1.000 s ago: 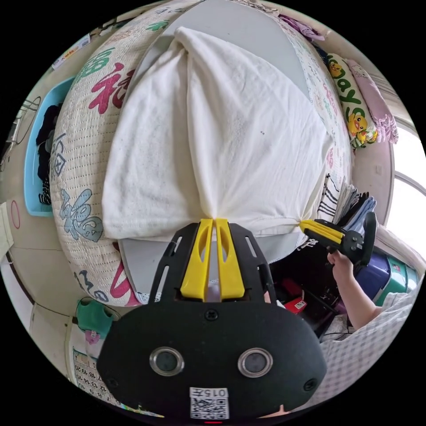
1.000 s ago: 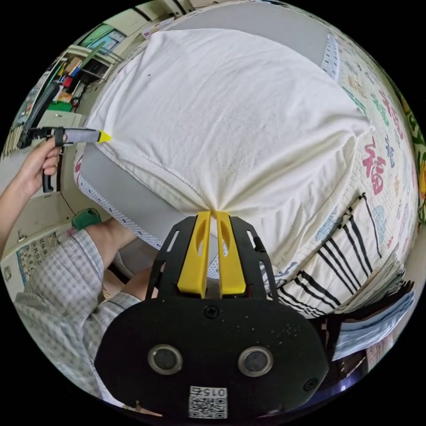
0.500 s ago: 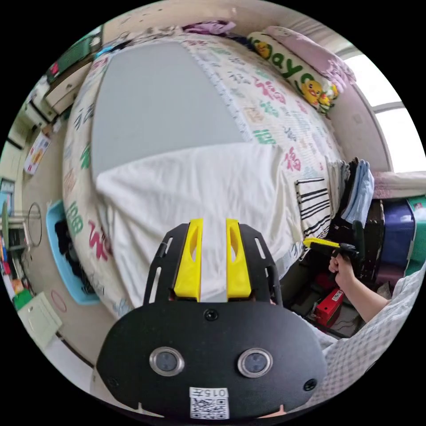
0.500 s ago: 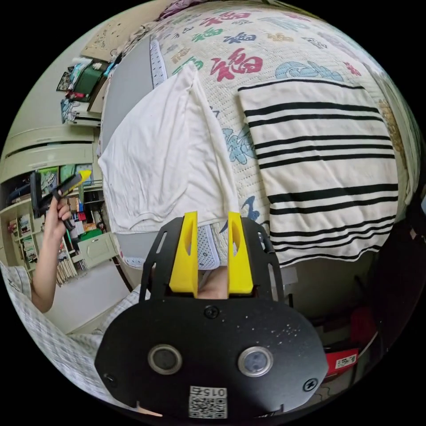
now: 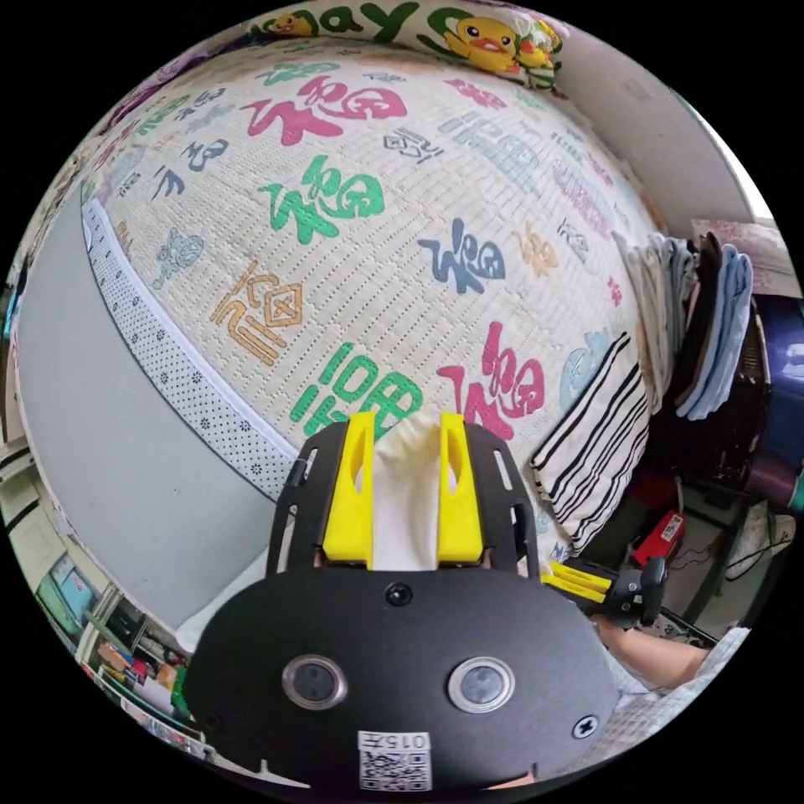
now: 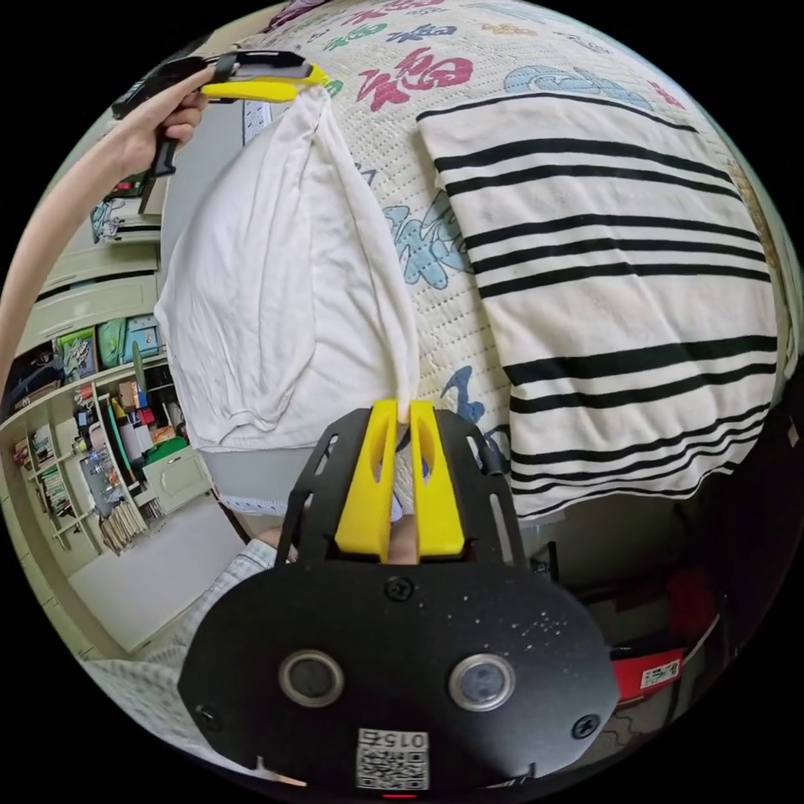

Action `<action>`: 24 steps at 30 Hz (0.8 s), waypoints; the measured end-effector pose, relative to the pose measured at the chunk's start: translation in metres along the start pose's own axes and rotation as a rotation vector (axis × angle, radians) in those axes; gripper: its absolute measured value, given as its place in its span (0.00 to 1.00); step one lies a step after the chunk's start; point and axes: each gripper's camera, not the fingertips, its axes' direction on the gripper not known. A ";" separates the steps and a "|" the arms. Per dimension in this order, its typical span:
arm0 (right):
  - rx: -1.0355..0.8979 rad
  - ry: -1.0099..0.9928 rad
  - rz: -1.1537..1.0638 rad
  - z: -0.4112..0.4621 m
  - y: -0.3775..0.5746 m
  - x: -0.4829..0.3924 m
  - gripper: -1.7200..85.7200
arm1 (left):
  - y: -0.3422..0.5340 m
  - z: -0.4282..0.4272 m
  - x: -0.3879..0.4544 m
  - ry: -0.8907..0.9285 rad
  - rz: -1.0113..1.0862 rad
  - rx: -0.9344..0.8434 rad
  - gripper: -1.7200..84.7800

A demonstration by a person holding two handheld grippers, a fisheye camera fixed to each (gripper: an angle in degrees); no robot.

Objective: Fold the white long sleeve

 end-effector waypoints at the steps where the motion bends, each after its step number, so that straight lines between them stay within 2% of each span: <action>1: 0.001 -0.011 0.008 0.000 0.001 0.002 0.04 | -0.003 0.005 0.002 -0.017 0.008 -0.043 0.10; 2: 0.001 -0.046 0.006 0.001 0.001 0.006 0.04 | -0.003 0.009 0.003 -0.022 0.027 -0.068 0.06; 4: 0.011 -0.080 0.026 -0.001 0.004 0.013 0.03 | -0.002 0.008 0.004 -0.039 0.062 -0.072 0.05; 10: 0.126 -0.135 0.067 -0.034 0.022 0.041 0.03 | 0.005 -0.031 -0.001 0.038 0.096 0.058 0.03; 16: 0.288 0.032 0.008 -0.104 0.035 0.046 0.02 | 0.031 -0.103 -0.019 0.267 0.121 0.306 0.02; 20: 0.352 -0.001 -0.151 -0.133 0.059 0.012 0.02 | 0.091 -0.143 -0.052 0.341 0.106 0.435 0.02; 24: 0.242 -0.073 -0.383 -0.110 0.080 -0.048 0.02 | 0.164 -0.151 -0.106 0.353 -0.005 0.476 0.02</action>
